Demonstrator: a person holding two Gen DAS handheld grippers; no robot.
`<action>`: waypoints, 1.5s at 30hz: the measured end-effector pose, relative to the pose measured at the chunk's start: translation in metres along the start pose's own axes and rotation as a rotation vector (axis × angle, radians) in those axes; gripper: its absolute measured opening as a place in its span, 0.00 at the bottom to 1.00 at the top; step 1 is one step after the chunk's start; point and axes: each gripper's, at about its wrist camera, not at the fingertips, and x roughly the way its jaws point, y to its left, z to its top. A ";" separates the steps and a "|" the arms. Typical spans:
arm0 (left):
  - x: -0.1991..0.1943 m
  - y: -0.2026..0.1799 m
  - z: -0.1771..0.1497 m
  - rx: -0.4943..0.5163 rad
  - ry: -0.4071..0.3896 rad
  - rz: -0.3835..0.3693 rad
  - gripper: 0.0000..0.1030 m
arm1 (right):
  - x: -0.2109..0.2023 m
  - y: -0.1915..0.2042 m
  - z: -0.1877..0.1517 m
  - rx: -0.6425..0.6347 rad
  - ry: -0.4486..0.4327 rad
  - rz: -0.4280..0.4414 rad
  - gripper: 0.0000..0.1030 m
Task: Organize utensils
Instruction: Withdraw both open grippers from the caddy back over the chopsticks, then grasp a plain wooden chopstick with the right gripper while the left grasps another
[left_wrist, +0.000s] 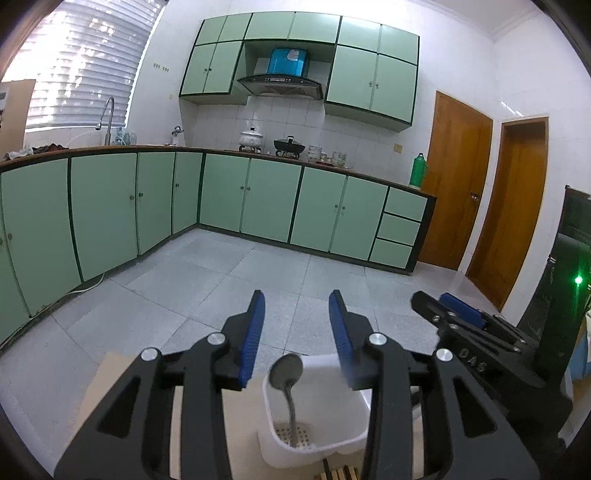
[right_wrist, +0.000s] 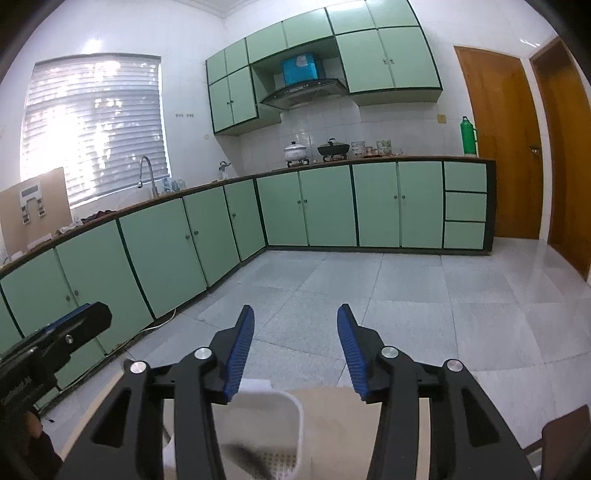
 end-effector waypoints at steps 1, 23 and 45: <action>-0.007 0.000 0.000 0.004 0.002 -0.001 0.38 | -0.006 -0.001 0.000 0.003 0.002 -0.005 0.51; -0.163 0.005 -0.193 0.093 0.464 0.040 0.67 | -0.201 0.024 -0.197 0.024 0.401 -0.001 0.64; -0.172 0.014 -0.218 0.062 0.532 0.129 0.69 | -0.203 0.042 -0.226 -0.030 0.494 -0.059 0.40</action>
